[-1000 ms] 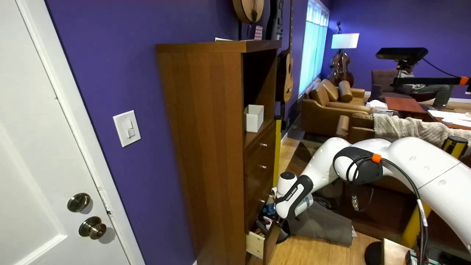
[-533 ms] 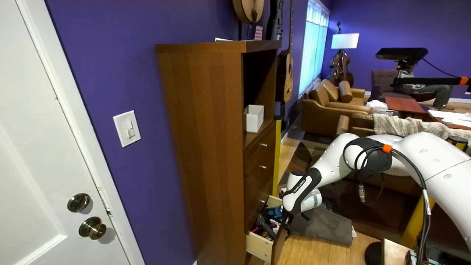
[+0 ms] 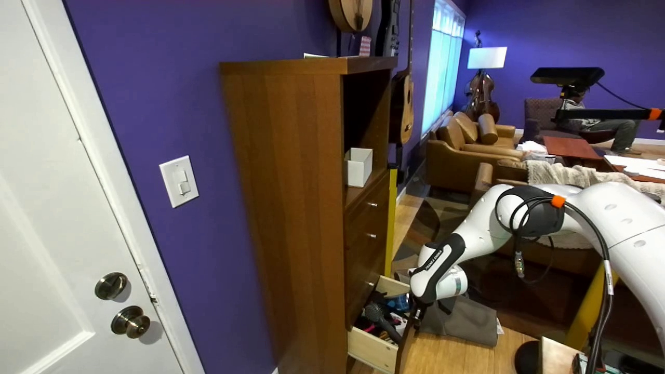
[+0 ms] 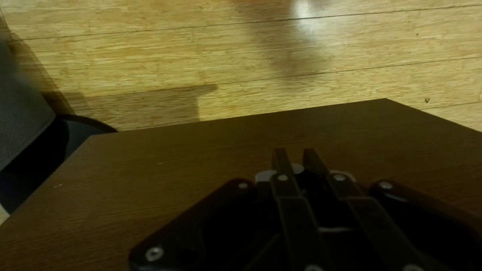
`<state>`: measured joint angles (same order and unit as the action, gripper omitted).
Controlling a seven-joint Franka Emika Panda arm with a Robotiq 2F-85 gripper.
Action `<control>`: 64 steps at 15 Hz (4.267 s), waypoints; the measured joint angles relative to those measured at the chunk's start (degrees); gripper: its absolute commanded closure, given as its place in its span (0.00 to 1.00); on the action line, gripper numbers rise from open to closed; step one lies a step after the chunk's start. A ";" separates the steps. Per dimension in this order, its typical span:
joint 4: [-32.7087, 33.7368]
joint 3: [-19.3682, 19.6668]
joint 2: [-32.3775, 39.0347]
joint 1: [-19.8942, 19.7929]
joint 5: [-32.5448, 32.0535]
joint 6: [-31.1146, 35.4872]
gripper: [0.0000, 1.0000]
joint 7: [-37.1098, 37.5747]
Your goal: Open the third to bottom drawer of the cabinet
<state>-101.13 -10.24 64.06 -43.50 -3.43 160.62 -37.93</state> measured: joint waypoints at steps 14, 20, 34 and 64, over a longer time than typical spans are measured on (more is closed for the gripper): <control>-3.88 6.82 13.65 -12.79 -5.21 16.98 0.00 -1.78; -14.74 1.41 6.24 -16.05 -11.82 27.23 0.00 0.27; -32.31 -1.70 -20.74 -8.66 -12.11 26.11 0.00 15.51; -8.12 5.25 -7.56 7.55 -12.15 11.91 1.00 11.04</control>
<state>-109.25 -5.00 56.50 -35.95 -15.58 172.54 -26.89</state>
